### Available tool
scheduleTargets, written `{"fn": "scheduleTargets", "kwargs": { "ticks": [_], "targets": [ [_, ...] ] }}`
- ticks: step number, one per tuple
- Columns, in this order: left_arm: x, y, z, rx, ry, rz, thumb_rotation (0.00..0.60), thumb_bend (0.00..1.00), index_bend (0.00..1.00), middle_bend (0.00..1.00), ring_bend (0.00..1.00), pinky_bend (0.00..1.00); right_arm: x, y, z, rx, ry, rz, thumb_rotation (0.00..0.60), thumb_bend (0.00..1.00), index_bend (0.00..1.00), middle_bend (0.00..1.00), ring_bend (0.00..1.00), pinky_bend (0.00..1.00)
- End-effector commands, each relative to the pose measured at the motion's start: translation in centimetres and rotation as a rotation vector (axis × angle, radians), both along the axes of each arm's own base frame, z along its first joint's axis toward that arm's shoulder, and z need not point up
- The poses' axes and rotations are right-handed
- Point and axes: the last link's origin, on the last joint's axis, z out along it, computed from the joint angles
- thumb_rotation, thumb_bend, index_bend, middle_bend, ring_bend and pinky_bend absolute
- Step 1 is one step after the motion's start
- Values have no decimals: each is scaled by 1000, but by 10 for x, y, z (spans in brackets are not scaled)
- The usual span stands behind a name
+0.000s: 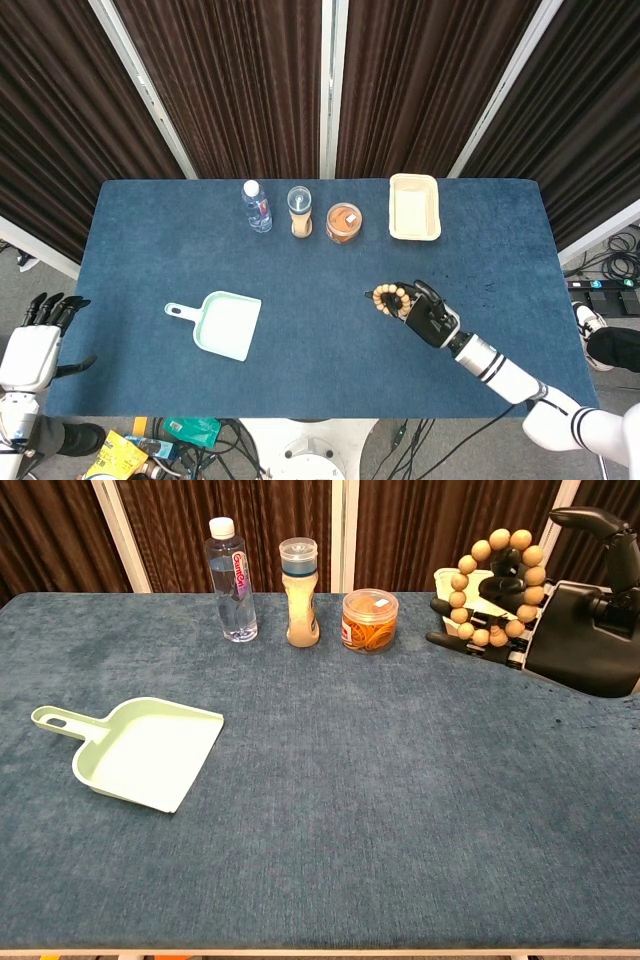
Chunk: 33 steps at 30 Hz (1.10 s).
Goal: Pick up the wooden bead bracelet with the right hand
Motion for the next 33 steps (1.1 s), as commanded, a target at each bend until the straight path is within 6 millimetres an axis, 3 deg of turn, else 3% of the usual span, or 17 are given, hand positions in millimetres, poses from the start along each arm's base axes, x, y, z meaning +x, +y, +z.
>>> {"fn": "scheduleTargets", "kwargs": {
  "ticks": [1, 3, 5, 8, 11, 13, 17, 21, 30, 33],
  "targets": [
    [0, 0, -1, -3, 0, -2, 600, 0, 192, 172, 75, 20, 0, -1, -3, 29, -5, 8, 178, 352, 576, 629, 208, 15],
    [0, 0, -1, -7, 0, -2, 600, 0, 192, 172, 75, 20, 1, -1, -4, 45, -15, 7, 90, 318, 583, 631, 218, 13],
    [0, 1, -1, -9, 0, -1, 600, 0, 192, 172, 75, 20, 1, -1, -5, 55, -33, 0, 20, 218, 598, 653, 257, 8],
    [0, 0, -1, -11, 1, 1, 600, 0, 192, 172, 75, 20, 0, -4, -8, 38, -8, -2, 0, 91, 654, 695, 311, 0],
    [0, 0, 0, -6, 1, 3, 600, 0, 192, 172, 75, 20, 1, -4, -11, -5, 63, 28, 0, 85, 675, 697, 317, 0],
    [0, 0, 0, -5, 1, 5, 600, 0, 192, 172, 75, 20, 1, -4, -12, -58, 134, 50, 0, 123, 675, 696, 317, 0],
    [1, 0, -1, -7, 1, 6, 600, 0, 192, 172, 75, 20, 0, -3, -15, -207, 302, 69, 0, 351, 675, 696, 317, 0],
    [1, 0, -1, -9, 4, 5, 600, 0, 193, 172, 75, 20, 3, -2, -15, -296, 373, 53, 0, 463, 675, 696, 322, 0],
    [2, 1, -1, -10, 6, 2, 600, 0, 192, 172, 75, 20, 2, -1, -16, -323, 396, 27, 8, 508, 678, 691, 324, 0],
    [2, 1, -1, -10, 5, 3, 600, 0, 193, 172, 75, 20, 2, -2, -15, -334, 403, 36, 91, 508, 680, 689, 324, 0]
  ]
}}
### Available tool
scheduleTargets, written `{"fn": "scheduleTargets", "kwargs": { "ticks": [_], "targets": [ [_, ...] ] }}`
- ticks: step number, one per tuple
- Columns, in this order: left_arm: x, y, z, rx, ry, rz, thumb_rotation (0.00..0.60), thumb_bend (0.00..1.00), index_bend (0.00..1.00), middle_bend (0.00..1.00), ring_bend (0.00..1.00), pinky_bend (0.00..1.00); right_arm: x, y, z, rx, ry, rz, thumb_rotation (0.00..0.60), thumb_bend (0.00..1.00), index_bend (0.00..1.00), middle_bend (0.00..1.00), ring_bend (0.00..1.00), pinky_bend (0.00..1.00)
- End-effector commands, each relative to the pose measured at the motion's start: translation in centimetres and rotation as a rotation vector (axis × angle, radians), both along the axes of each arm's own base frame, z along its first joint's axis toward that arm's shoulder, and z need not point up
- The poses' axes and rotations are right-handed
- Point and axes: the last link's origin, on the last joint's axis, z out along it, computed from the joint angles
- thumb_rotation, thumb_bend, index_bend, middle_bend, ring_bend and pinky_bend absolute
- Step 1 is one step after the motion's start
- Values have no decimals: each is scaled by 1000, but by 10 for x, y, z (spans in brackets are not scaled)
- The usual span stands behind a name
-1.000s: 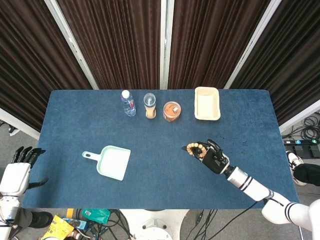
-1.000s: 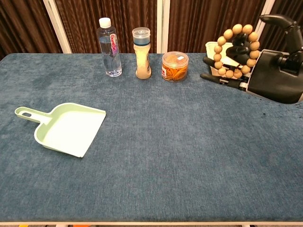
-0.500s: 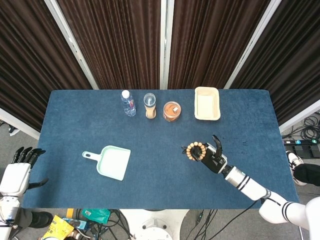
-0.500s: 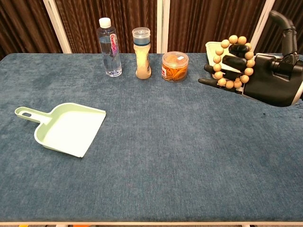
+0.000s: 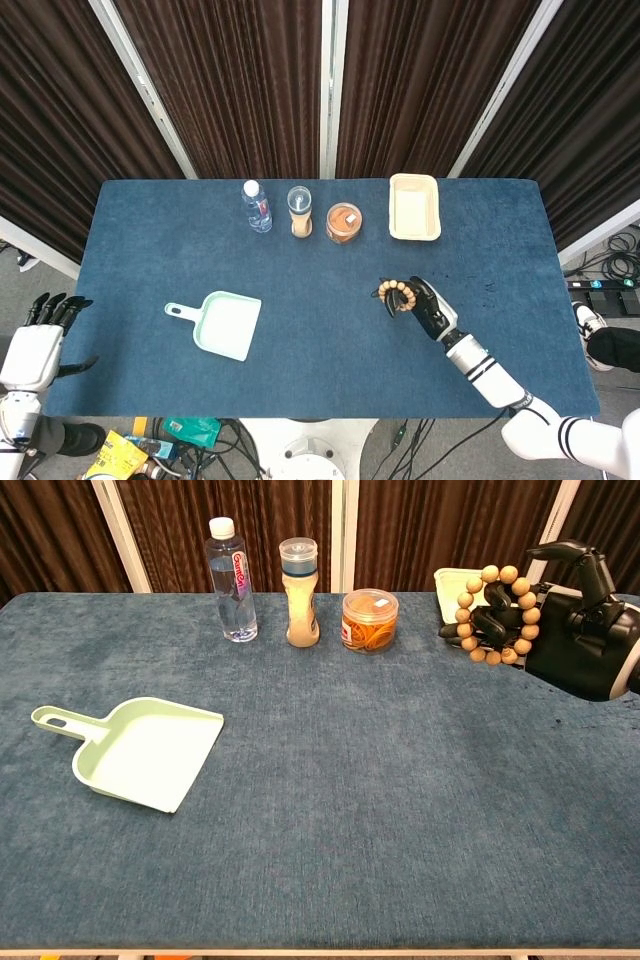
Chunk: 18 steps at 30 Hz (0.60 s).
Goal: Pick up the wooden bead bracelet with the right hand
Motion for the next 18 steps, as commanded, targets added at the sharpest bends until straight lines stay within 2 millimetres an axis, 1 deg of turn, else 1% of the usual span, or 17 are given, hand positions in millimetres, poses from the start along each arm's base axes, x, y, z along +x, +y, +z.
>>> {"fn": "scheduleTargets", "kwargs": {
  "ticks": [1, 3, 5, 9, 14, 18],
  "targets": [
    [0, 0, 0, -2, 0, 1, 600, 0, 193, 172, 75, 20, 0, 0, 0, -7, 8, 8, 120, 508, 680, 689, 324, 0],
    [0, 1, -1, -3, 1, 1, 600, 0, 193, 172, 75, 20, -1, -1, 0, -13, 14, 9, 164, 508, 680, 688, 324, 0],
    [0, 1, -1, -4, 1, 1, 600, 0, 192, 172, 75, 20, -2, 0, 0, -16, 19, 12, 196, 505, 680, 688, 324, 0],
    [1, 3, -1, -4, 4, 0, 600, 0, 192, 171, 75, 20, -3, -1, 0, -22, 17, 4, 235, 500, 681, 688, 324, 0],
    [1, 4, -2, -8, 6, 3, 600, 0, 193, 171, 75, 20, -4, -3, 0, -24, 14, -10, 236, 480, 681, 688, 324, 0],
    [1, 6, -2, -9, 7, 3, 600, 0, 192, 171, 75, 20, -3, -8, 0, -23, 18, -15, 198, 489, 659, 688, 324, 0]
  ]
}}
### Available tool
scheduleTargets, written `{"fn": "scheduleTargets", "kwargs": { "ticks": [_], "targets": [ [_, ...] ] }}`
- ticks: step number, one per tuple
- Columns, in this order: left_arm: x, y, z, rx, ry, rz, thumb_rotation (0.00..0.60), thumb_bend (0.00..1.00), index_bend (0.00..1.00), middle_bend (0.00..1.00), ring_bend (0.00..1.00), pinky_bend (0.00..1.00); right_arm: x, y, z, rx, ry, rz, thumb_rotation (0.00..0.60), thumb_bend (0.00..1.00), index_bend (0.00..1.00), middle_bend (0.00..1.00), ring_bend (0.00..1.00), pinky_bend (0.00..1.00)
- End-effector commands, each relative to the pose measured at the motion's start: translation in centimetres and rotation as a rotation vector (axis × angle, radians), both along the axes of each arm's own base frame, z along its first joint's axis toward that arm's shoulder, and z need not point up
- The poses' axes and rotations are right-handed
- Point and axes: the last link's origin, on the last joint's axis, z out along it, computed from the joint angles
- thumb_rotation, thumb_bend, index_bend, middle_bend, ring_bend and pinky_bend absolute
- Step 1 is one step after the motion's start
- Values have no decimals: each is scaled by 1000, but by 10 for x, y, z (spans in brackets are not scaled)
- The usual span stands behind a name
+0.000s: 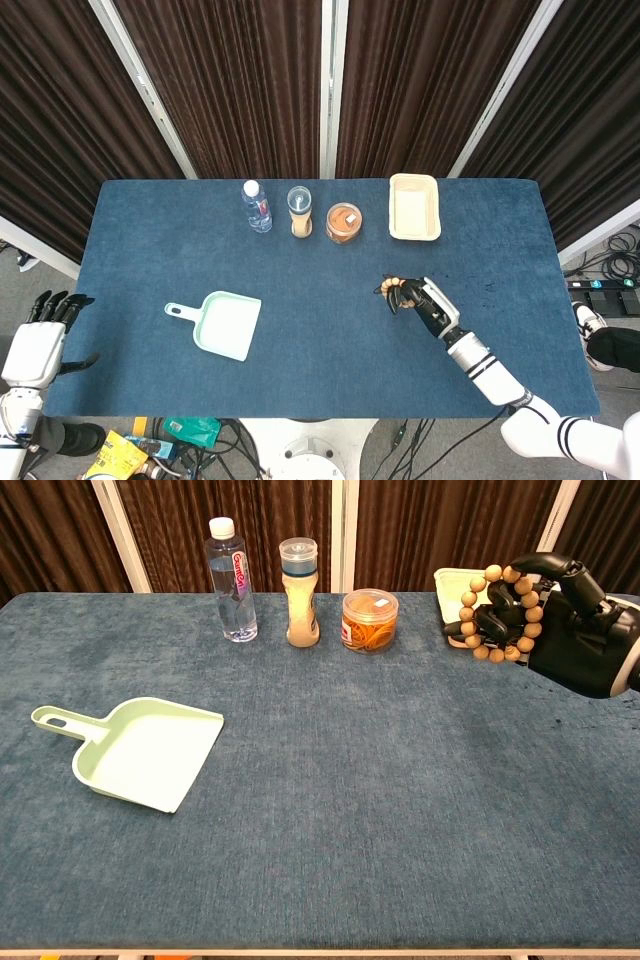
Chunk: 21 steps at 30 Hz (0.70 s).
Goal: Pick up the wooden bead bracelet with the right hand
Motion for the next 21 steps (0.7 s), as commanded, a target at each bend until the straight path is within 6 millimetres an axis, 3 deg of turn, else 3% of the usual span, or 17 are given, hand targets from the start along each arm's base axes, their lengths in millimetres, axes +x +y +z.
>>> {"fn": "scheduleTargets", "kwargs": {
  "ticks": [1, 10, 16, 21],
  "targets": [
    [1, 1, 0, -1, 2, -1, 600, 0, 192, 171, 75, 20, 1, -4, 0, -1, 1, -4, 191, 498, 650, 688, 324, 0],
    [1, 2, 0, 0, 6, 2, 600, 0, 192, 171, 75, 20, 4, -13, 0, 0, 7, -4, 182, 655, 579, 668, 306, 0],
    [2, 4, 0, 0, 7, 2, 600, 0, 192, 172, 75, 20, 2, -17, -1, -2, 13, -18, 192, 681, 574, 667, 304, 0],
    [2, 4, -1, -3, 8, 3, 600, 0, 192, 171, 75, 20, 0, -18, 0, -10, 28, -11, 205, 774, 550, 655, 292, 0]
  ]
}}
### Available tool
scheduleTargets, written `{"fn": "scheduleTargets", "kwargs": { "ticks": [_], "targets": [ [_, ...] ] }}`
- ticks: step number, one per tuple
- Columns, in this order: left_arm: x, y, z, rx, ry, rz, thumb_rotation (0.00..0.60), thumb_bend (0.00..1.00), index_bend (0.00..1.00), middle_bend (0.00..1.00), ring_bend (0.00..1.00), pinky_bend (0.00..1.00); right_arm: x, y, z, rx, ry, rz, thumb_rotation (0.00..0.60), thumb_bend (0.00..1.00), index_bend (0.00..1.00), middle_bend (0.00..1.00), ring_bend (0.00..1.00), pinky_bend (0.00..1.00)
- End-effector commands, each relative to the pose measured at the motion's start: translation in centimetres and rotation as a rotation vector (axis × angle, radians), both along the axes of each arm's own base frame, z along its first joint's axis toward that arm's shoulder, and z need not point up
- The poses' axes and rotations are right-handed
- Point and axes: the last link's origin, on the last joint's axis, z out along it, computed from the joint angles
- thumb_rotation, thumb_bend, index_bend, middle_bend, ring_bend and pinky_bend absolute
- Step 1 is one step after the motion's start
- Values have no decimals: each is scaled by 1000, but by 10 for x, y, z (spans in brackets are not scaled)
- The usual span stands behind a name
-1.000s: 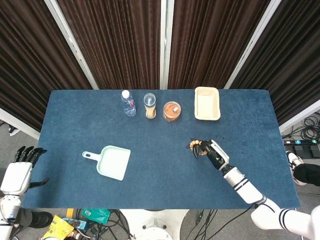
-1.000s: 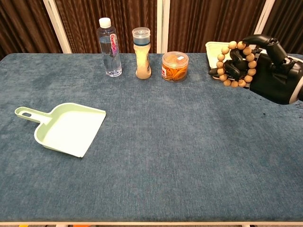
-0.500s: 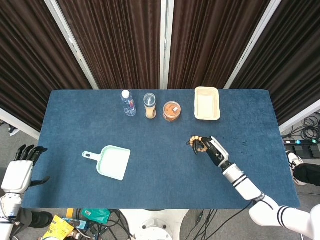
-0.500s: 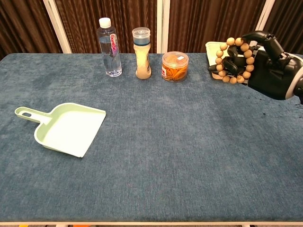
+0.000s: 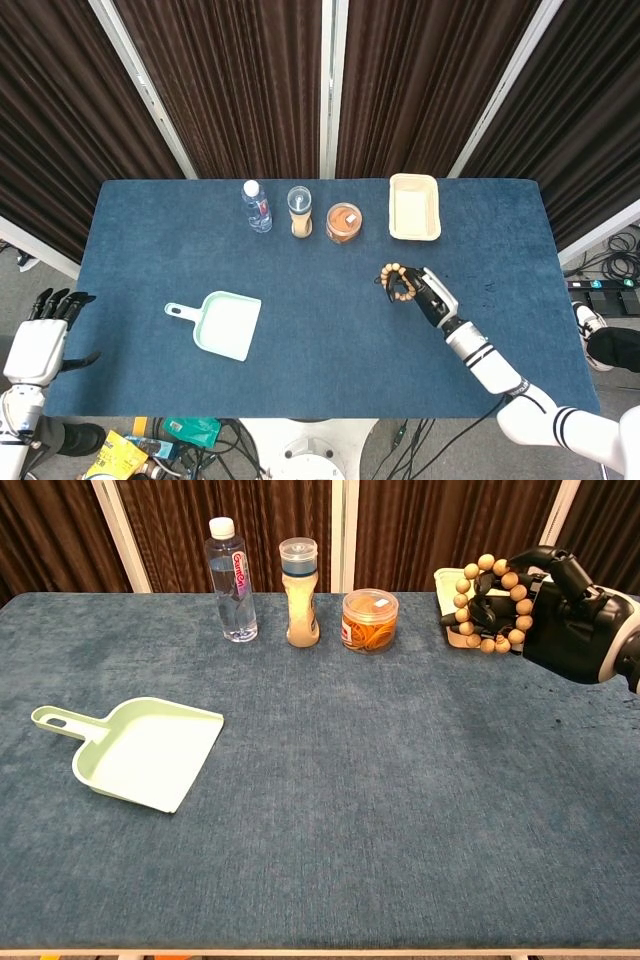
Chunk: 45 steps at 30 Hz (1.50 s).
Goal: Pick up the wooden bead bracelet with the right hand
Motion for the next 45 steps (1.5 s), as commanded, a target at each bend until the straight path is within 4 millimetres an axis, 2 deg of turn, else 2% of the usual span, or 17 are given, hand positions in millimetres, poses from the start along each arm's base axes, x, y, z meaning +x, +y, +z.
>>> {"fn": "scheduleTargets", "kwargs": {
  "ticks": [1, 6, 9, 22, 26, 28, 29, 30, 33, 35, 43, 45],
  "targets": [
    [0, 0, 0, 0, -1, 0, 600, 0, 192, 171, 75, 20, 0, 0, 0, -2, 4, 6, 204, 796, 541, 651, 288, 0],
    [0, 0, -1, 0, -2, -2, 600, 0, 192, 171, 75, 20, -2, 2, 2, -10, 3, 17, 201, 951, 493, 624, 267, 0],
    [0, 0, -1, 1, -4, -3, 600, 0, 192, 171, 75, 20, -3, 3, 4, -15, 0, 21, 200, 1000, 475, 613, 262, 0],
    [-2, 0, -1, 7, -13, -5, 600, 0, 192, 171, 75, 20, -3, 5, 10, -29, -3, 49, 210, 1000, 467, 608, 261, 0],
    [-2, 0, -2, 6, -14, -5, 600, 0, 192, 171, 75, 20, -4, 6, 11, -24, 5, 66, 210, 1000, 436, 582, 256, 0],
    [-3, 0, -2, 8, -16, -5, 600, 0, 193, 171, 75, 20, -5, 7, 11, -18, 12, 75, 188, 999, 409, 565, 247, 0],
    [-3, 0, -2, 8, -16, -4, 600, 0, 193, 172, 75, 20, -6, 8, 10, -14, 9, 76, 169, 968, 399, 560, 245, 0],
    [-3, 0, -2, 7, -16, -4, 600, 0, 192, 172, 75, 20, -6, 8, 10, -7, 6, 77, 150, 861, 390, 557, 243, 0],
    [-3, 1, -2, 5, -16, -5, 600, 0, 192, 171, 75, 20, -5, 10, 10, 14, -17, 81, 144, 498, 385, 556, 243, 0],
    [-3, 1, -1, 4, -15, -5, 600, 0, 192, 171, 75, 20, -5, 9, 9, 16, -14, 88, 143, 402, 384, 557, 243, 0],
    [-3, 0, 0, 6, -16, -1, 600, 0, 192, 171, 75, 20, -4, 11, 7, 20, -25, 98, 137, 329, 384, 568, 243, 0],
    [-3, 1, 0, 6, -16, -1, 600, 0, 192, 171, 75, 20, -4, 12, 8, 27, -31, 101, 112, 257, 383, 570, 243, 0]
  ]
}}
